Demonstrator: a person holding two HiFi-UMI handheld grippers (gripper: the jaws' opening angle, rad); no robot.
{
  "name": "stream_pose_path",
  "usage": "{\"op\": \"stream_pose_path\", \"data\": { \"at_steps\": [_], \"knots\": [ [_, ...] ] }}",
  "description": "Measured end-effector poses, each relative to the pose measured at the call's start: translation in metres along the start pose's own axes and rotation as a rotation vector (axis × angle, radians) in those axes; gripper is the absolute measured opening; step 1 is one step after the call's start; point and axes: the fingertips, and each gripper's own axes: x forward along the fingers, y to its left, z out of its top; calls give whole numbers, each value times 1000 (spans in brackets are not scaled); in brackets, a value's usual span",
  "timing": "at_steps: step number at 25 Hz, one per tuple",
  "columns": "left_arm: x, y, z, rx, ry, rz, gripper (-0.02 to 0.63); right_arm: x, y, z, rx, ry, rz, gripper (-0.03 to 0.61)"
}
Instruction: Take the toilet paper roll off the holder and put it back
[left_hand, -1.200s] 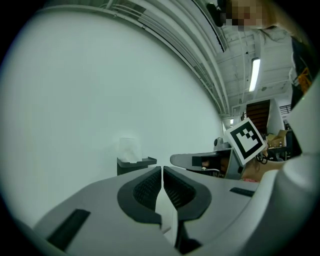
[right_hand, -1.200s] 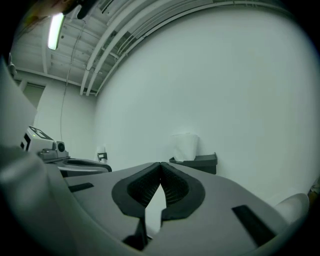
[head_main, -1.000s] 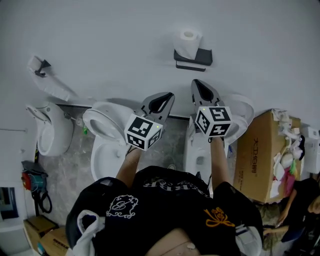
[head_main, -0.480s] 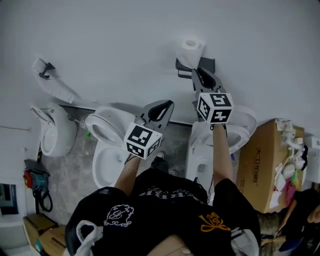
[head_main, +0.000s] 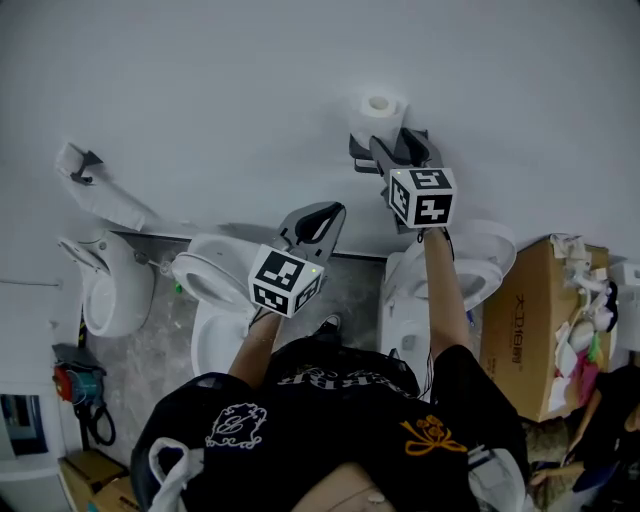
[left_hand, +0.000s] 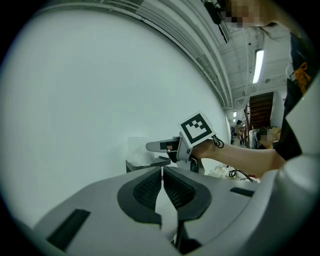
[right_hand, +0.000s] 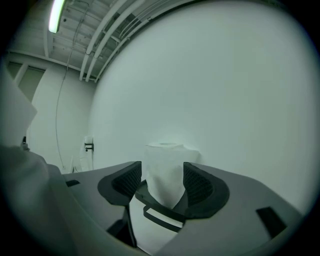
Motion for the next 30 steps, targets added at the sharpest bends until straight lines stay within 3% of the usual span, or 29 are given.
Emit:
{"op": "stream_pose_path", "data": {
  "at_steps": [4, 8, 13, 20, 30],
  "knots": [
    [5, 16, 2, 0, -8, -14, 26, 18, -6, 2, 4, 22, -31, 309],
    [7, 31, 3, -1, -16, -22, 26, 36, -7, 3, -9, 45, -54, 330],
    [10, 41, 0, -1, -14, -35, 26, 51, -8, -2, -18, 78, -78, 330],
    [8, 57, -6, -15, -15, -32, 26, 59, -14, -7, -65, 132, -182, 309],
    [2, 59, -10, -17, -18, -62, 26, 38, -11, 5, -20, 44, -180, 302]
  ]
}}
